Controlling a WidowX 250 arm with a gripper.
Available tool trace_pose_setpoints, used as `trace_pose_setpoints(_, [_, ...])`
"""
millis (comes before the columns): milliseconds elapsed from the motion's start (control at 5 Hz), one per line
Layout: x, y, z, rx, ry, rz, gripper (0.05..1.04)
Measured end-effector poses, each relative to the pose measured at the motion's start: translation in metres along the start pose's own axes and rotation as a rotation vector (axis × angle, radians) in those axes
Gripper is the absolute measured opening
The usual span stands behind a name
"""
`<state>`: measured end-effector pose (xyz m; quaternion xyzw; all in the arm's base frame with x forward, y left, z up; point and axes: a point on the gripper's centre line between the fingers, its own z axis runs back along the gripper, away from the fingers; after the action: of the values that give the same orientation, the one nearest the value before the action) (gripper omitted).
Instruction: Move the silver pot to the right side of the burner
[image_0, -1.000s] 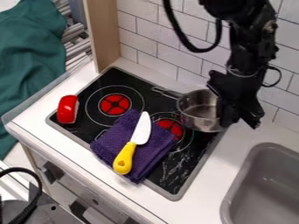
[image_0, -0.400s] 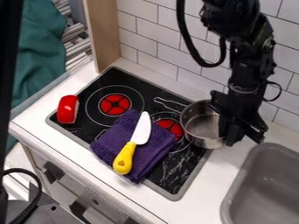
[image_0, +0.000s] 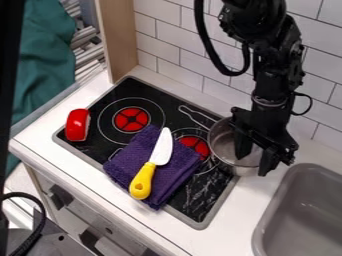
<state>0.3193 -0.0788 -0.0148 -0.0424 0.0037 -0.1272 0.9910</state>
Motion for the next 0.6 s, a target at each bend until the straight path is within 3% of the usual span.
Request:
trace_pose_setpoints(200, [-0.007, -0.005, 0.034, 0.057, 0.011, 0.098, 1.009])
trace_pose_setpoints(400, [-0.031, -0.009, 0.062, 0.098, 0.023, 0.267, 1.010])
trace_pose_setpoints(600, [-0.056, -0.010, 0.078, 0.044, -0.031, 0.368, 1.007])
